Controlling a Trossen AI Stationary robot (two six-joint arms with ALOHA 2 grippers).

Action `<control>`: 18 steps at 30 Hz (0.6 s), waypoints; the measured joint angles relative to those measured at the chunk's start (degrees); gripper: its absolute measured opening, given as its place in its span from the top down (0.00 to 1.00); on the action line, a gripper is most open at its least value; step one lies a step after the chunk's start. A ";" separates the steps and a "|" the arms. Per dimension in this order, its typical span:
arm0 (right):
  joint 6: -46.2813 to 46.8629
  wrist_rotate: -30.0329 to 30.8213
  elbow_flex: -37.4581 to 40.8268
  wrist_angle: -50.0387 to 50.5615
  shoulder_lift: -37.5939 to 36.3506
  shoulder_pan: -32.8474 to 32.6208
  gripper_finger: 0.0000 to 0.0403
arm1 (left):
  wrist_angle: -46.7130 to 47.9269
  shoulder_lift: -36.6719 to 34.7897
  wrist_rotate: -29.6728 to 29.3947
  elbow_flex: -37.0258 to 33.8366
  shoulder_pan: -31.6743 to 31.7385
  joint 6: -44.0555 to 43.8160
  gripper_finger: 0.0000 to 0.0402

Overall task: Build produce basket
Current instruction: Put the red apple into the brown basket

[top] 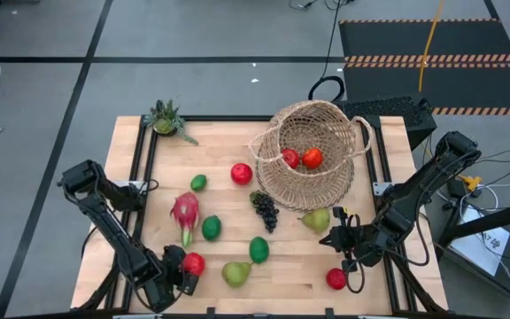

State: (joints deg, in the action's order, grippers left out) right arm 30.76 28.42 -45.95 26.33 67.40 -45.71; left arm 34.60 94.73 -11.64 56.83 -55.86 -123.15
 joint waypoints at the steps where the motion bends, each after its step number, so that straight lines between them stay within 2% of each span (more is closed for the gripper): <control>1: 0.00 0.00 0.00 0.01 0.00 0.00 0.99 | -0.54 -0.27 0.37 -0.04 0.02 0.68 0.63; 5: 0.00 0.02 0.00 0.02 0.02 0.00 0.99 | -4.44 -3.24 3.97 -0.02 0.19 3.79 0.68; 12: 0.01 0.02 0.00 0.01 0.00 0.00 0.99 | -1.34 -8.83 1.20 0.03 3.60 16.68 0.74; 18: 0.00 0.02 0.00 0.00 0.00 0.00 0.99 | 2.81 -10.01 -0.55 0.03 9.41 31.56 0.70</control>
State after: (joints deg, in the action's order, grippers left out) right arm 30.76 28.45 -45.95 26.33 67.40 -45.71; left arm 37.40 84.73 -12.19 56.86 -46.44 -91.59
